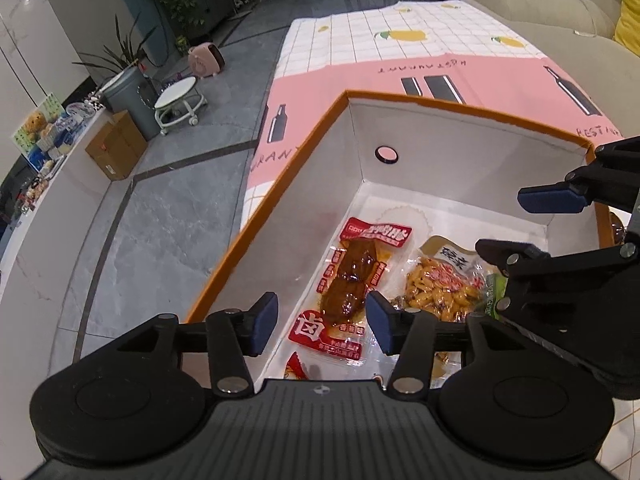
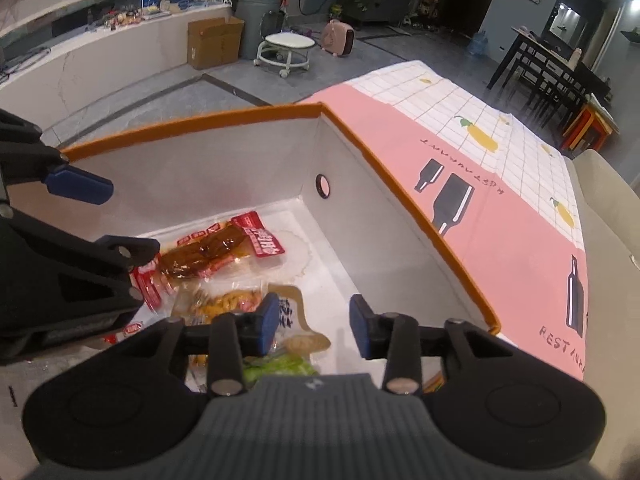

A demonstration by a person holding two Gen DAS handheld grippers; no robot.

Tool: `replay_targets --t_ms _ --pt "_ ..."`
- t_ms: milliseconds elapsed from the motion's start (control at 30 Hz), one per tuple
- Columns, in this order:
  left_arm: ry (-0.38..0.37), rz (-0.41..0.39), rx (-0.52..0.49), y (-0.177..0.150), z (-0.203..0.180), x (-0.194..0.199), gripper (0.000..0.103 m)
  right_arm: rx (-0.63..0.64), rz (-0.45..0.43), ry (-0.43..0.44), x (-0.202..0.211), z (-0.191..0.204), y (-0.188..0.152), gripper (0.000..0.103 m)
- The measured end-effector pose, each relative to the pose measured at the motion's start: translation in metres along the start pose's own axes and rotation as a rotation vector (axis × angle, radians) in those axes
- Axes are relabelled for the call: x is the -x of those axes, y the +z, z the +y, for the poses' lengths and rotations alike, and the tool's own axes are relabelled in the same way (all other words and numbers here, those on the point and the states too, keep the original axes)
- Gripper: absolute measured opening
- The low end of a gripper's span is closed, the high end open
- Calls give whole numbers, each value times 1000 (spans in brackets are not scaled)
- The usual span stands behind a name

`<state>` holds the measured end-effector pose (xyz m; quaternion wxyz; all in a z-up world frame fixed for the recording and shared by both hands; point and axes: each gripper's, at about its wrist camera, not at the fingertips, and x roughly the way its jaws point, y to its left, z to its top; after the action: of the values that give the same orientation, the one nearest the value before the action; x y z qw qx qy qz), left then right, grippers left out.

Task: Organize snacks
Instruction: 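Move both tools back from the box toward the remaining snacks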

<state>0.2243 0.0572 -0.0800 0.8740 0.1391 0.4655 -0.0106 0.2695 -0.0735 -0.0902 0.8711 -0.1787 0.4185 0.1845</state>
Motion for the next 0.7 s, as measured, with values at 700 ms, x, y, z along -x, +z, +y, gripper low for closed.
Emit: replay_targets --t_ms 700 --pt "-33 -166 7 -13 -17 74 61 -21 -173 6 76 -19 -23 52"
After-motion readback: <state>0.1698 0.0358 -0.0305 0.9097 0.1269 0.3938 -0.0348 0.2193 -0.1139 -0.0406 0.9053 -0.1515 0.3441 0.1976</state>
